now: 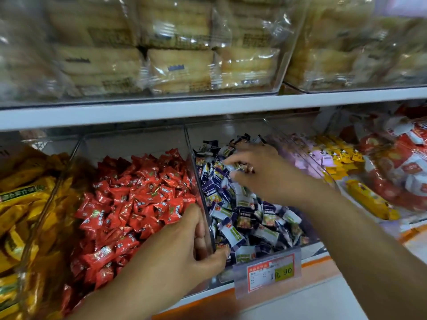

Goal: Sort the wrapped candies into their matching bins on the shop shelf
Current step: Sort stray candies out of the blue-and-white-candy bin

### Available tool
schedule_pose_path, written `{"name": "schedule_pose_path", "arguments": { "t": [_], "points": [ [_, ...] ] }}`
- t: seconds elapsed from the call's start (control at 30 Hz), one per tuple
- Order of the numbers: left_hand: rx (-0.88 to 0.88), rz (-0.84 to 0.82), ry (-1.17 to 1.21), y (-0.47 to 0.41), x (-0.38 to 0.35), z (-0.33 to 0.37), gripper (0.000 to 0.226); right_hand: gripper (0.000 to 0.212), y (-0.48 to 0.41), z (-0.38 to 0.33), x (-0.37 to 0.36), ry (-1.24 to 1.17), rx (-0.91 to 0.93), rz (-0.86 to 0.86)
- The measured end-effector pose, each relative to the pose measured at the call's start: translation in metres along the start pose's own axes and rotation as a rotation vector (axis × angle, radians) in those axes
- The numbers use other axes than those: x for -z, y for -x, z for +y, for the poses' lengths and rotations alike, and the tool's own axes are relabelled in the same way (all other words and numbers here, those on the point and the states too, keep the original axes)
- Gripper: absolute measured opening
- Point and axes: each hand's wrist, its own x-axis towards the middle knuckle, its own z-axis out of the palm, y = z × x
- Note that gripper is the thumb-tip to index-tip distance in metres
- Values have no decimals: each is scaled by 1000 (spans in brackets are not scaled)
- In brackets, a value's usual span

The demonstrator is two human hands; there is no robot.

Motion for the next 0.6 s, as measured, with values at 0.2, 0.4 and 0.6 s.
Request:
{"name": "schedule_pose_path", "arguments": {
  "t": [0.2, 0.4, 0.6],
  "points": [
    [-7, 29, 28, -1, 0, -5, 42, 52, -7, -4, -44, 259, 19, -223],
    [-14, -4, 11, -1, 2, -5, 41, 47, 27, 26, -9, 348, -79, -371],
    [-23, 18, -2, -1, 1, -3, 42, 37, 27, -7, 16, 77, -114, -317]
  ]
}}
